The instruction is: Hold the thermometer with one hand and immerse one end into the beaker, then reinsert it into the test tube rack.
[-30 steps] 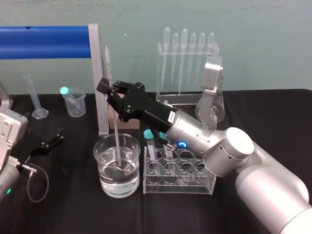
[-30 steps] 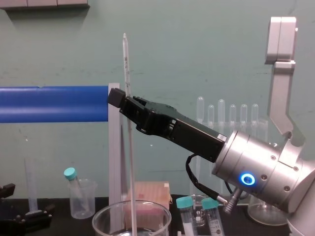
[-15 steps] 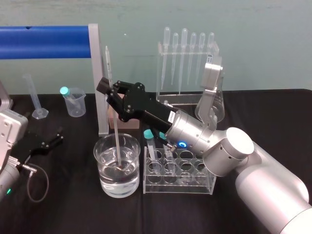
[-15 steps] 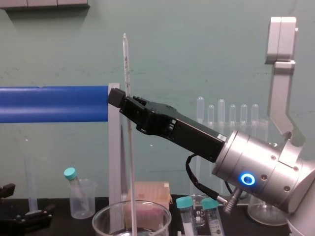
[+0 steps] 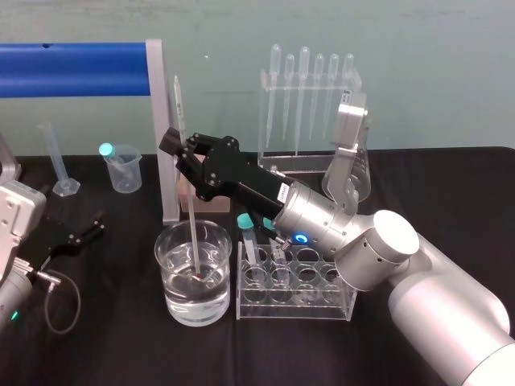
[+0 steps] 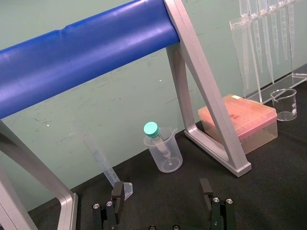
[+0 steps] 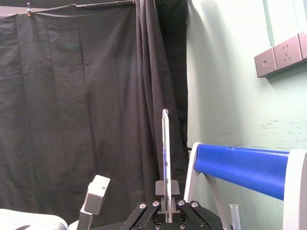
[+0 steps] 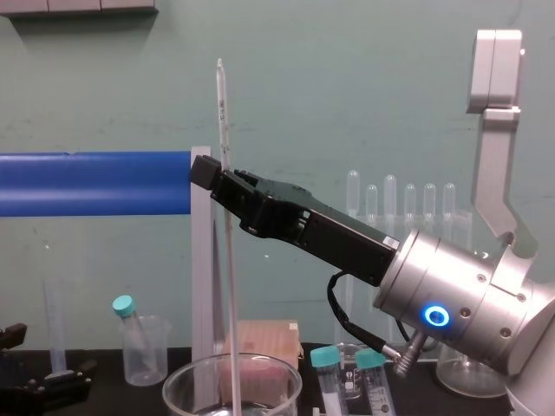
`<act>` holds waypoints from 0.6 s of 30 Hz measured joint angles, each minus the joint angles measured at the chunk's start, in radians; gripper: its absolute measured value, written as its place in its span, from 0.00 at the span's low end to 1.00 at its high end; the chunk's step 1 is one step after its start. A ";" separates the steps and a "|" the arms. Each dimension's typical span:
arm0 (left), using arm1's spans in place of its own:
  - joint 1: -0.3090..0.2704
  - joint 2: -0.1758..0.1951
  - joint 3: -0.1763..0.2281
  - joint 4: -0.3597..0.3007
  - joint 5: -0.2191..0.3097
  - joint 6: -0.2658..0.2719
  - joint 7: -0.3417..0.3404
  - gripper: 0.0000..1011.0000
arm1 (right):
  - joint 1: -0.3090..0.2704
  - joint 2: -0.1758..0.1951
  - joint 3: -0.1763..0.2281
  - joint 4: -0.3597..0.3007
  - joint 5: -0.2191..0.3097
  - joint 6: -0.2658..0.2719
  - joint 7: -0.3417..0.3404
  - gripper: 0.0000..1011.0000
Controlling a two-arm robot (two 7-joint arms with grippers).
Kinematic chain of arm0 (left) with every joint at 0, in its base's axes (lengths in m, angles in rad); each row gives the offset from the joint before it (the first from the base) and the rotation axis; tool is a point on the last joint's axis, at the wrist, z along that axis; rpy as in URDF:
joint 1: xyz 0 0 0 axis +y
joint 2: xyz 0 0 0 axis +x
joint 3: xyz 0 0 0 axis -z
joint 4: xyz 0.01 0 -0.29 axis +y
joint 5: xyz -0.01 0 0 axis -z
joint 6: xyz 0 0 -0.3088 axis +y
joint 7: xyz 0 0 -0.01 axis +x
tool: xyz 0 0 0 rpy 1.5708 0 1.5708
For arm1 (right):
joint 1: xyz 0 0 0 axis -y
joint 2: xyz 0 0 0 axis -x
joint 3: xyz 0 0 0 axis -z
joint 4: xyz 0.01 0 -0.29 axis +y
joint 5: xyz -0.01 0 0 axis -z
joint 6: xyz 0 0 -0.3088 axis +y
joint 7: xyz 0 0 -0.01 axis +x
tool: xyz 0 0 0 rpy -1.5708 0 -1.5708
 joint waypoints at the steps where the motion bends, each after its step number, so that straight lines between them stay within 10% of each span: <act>1: 0.000 0.000 0.000 0.000 0.000 0.000 0.000 1.00 | 0.000 0.000 0.000 0.000 0.000 0.000 0.000 0.05; 18: 0.000 0.000 0.000 0.000 0.000 0.000 0.000 1.00 | 0.000 0.000 0.000 0.000 0.000 0.000 0.000 0.05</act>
